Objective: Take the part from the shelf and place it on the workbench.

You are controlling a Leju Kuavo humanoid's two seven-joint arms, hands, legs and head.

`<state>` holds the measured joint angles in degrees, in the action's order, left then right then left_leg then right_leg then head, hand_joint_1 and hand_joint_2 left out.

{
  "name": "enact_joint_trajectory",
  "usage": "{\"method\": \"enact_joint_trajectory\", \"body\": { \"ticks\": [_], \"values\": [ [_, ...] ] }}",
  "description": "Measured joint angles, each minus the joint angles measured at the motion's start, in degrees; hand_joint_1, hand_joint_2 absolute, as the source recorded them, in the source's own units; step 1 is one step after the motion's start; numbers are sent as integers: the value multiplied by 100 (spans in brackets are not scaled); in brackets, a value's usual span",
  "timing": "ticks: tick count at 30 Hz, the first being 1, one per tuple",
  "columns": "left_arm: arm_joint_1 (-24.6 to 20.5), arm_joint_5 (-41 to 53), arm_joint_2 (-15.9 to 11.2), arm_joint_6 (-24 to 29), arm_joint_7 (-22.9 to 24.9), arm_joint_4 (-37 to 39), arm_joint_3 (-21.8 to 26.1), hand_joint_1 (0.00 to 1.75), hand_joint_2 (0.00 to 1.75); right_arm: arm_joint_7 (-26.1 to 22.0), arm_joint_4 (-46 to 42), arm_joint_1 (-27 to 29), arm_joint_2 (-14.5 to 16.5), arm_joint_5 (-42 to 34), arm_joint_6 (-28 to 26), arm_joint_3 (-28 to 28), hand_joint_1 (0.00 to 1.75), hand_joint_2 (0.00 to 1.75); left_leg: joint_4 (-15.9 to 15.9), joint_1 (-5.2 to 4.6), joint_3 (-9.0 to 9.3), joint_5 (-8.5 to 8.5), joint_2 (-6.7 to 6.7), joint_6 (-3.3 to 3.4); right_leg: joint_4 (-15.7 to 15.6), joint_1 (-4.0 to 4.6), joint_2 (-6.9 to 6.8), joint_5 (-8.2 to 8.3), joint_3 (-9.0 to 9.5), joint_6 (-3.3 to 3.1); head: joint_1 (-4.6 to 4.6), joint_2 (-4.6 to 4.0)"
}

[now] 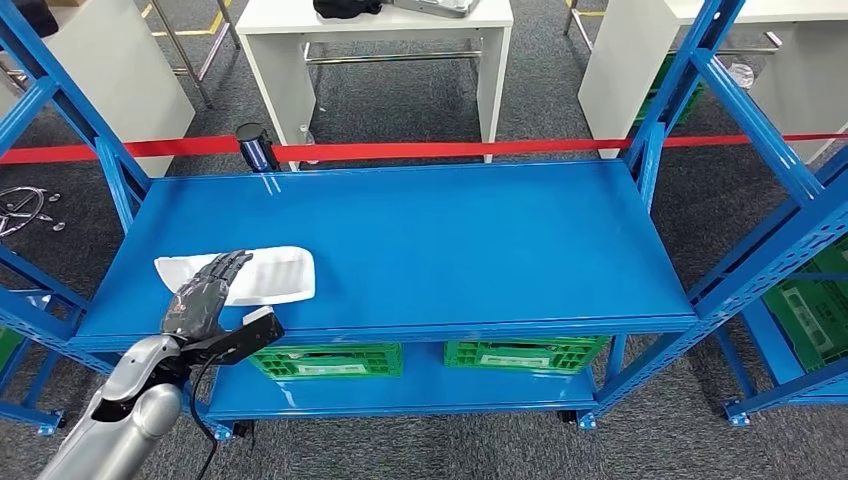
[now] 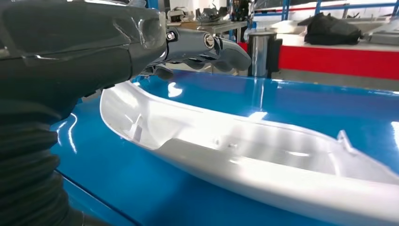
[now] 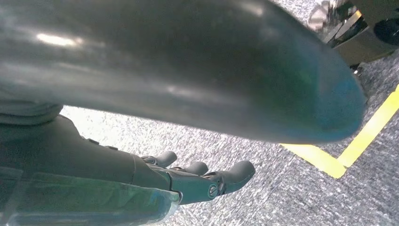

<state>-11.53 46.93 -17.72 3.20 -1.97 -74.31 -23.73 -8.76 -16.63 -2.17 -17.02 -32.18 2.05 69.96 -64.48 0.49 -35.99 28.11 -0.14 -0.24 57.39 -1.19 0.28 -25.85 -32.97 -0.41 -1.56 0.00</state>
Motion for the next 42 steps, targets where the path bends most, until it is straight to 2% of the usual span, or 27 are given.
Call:
{"method": "enact_joint_trajectory", "body": {
  "ticks": [2,3,6,7,8,10,11,12,13,15,16,17,18,21,22,24,26,27,28,29,31,33,35,37,39,41,42],
  "values": [
    [-92,3,-1,-49,-22,91,1,170,175,-4,1,-16,17,-12,13,0,0,0,600,-30,297,-175,4,55,3,24,-1,5,-15,20,3,0],
    [-134,2,-2,-76,-45,139,1,174,175,-9,1,-21,25,-17,18,0,0,0,701,-50,341,-172,5,74,1,28,-4,12,-28,43,4,0],
    [-239,-16,1,-146,-126,272,-10,175,175,-43,6,-27,37,-25,27,2,0,0,788,-54,369,-226,10,153,14,20,-10,13,-65,127,6,0],
    [-279,-22,5,-157,-144,304,-16,175,175,-59,9,-29,37,-26,27,2,0,0,830,-43,388,-260,12,189,130,20,-10,-53,-124,132,10,0],
    [-314,-32,11,-162,-157,333,-23,175,175,-72,14,-31,36,-27,27,2,0,0,867,-31,406,-288,16,218,366,20,-10,-171,-237,121,16,0],
    [-350,-57,22,-168,-170,392,-41,175,175,-87,29,-30,33,-28,27,2,0,0,874,-44,397,-301,18,241,1122,16,-10,-483,-592,85,22,0],
    [-347,-70,28,-168,-173,420,-50,175,175,-90,37,-28,32,-28,27,3,0,0,870,-50,391,-301,18,242,1458,15,-11,-587,-754,88,22,0],
    [-342,-76,33,-168,-175,445,-56,175,175,-94,42,-26,32,-28,27,4,0,0,864,-52,386,-300,16,241,1625,14,-11,-616,-838,113,22,0],
    [-338,-81,37,-168,-178,465,-61,175,175,-98,45,-27,30,-26,27,5,0,0,855,-51,384,-297,12,237,1549,10,-12,-551,-807,158,23,0],
    [-338,-86,41,-162,-182,482,-61,175,175,-108,48,-42,18,-21,27,7,0,0,822,-46,382,-277,3,209,794,-9,-19,-250,-446,255,24,0],
    [-341,-87,39,-156,-186,483,-58,174,175,-113,48,-53,11,-19,32,7,0,0,795,-59,373,-256,-1,183,402,-10,-20,-119,-250,263,26,0],
    [-345,-87,37,-152,-190,483,-56,173,175,-119,48,-64,7,-19,38,7,0,0,771,-72,364,-239,-3,158,137,-11,-21,-36,-116,242,24,0],
    [-348,-87,33,-148,-193,483,-54,171,175,-124,48,-70,5,-19,46,7,0,0,755,-86,355,-226,-3,138,20,-4,-20,-8,-56,203,23,0],
    [-356,-87,25,-148,-196,483,-49,165,175,-145,49,-75,8,-20,76,7,0,0,711,-75,337,-184,0,90,11,-9,-13,5,-45,93,22,0],
    [-363,-87,18,-149,-200,483,-48,165,175,-156,50,-75,8,-21,85,7,0,0,608,-62,291,-108,1,62,6,-21,-12,9,-37,62,17,0],
    [-382,-87,3,-155,-208,483,-48,163,175,-180,53,-71,9,-31,103,7,0,0,59,-35,34,201,3,-5,2,-32,-12,10,-29,22,9,0],
    [-392,-87,-1,-166,-210,486,-56,164,175,-200,56,-63,8,-48,110,7,0,0,-719,-10,-338,519,3,-44,4,-24,-13,7,-30,6,6,0],
    [-392,-87,-2,-168,-213,487,-60,165,175,-208,56,-58,8,-57,110,7,0,0,-932,-2,-448,556,3,-49,5,-20,-13,6,-29,5,5,0],
    [-393,-89,-4,-162,-219,489,-63,166,175,-216,57,-53,8,-64,108,7,0,0,-939,4,-461,490,3,-45,5,-16,-10,5,-23,5,5,0],
    [-398,-93,-8,-148,-232,490,-62,166,175,-226,57,-51,8,-68,104,7,0,0,-702,6,-352,324,3,-28,5,-12,-6,4,-13,6,5,0],
    [-414,-113,-32,-84,-276,485,-58,166,175,-255,56,-51,9,-71,94,7,0,0,122,-13,52,-52,3,44,5,0,7,3,3,10,9,0],
    [-426,-142,-55,28,-337,469,-50,166,175,-280,55,-49,8,-71,84,7,0,0,650,-52,301,-198,9,104,7,13,12,5,-12,36,10,0],
    [-422,-191,-60,201,-432,431,-33,166,175,-290,55,-37,1,-74,61,7,0,0,733,-83,320,-199,12,131,-10,9,10,20,-28,98,9,0],
    [-398,-295,-44,441,-597,310,4,166,175,-292,55,-23,-10,-87,23,7,0,0,809,-62,358,-260,14,181,50,0,6,-15,-77,144,14,0],
    [-373,-404,-1,621,-730,117,39,166,175,-295,55,-17,-28,-104,-3,7,0,0,877,-38,385,-318,16,227,507,-1,3,-244,-302,127,26,0],
    [-342,-473,42,675,-788,-39,53,166,175,-295,55,-11,-43,-113,-10,7,0,0,879,-50,371,-328,13,244,1300,-1,3,-556,-671,109,34,0],
    [-312,-534,59,680,-841,-97,60,166,175,-295,55,-7,-47,-114,-12,7,0,0,876,-54,368,-328,12,244,1584,-3,3,-638,-808,126,34,0]
  ]
}}
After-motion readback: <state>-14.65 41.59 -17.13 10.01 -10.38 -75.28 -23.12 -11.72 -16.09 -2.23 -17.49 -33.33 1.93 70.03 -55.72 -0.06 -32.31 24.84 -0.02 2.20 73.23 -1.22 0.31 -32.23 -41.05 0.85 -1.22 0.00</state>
